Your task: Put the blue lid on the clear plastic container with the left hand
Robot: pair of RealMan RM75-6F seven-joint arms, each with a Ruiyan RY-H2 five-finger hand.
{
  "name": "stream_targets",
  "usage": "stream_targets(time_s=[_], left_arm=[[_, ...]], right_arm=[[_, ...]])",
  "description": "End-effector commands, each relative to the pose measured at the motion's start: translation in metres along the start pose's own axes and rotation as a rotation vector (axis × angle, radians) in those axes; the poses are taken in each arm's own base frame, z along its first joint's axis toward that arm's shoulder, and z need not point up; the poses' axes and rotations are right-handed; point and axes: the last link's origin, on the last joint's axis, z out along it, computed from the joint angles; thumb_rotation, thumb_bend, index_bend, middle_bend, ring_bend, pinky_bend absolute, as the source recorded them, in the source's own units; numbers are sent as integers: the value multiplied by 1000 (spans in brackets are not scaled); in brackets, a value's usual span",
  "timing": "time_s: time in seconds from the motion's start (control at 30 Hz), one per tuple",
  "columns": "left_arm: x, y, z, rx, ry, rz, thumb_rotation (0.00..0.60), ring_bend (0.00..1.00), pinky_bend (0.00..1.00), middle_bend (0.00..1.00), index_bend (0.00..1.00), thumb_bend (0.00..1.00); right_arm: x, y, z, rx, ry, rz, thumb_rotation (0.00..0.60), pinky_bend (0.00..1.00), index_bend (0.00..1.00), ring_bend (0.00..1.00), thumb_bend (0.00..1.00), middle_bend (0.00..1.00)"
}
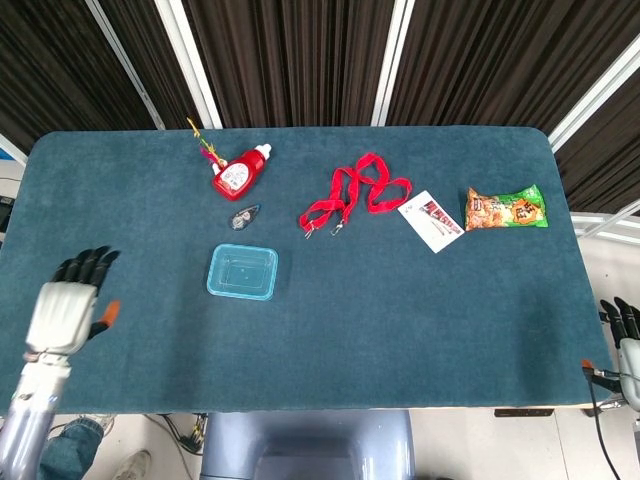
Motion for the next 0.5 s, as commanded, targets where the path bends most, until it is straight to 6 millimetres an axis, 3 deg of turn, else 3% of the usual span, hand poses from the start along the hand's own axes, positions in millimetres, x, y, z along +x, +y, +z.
stream_targets(time_s=[0.03,0.5], left_arm=[[0,-15,-28,71,-16,-4,600,40,116,51,99,322],[-23,-34,-57,136,50,-71,600,8,76,33,97,322]], right_arm=[[1,-7,1,72,43,24,600,0,70,42,308,51],[9,-25,-10,207,90,56,600,0,63,42,308,50]])
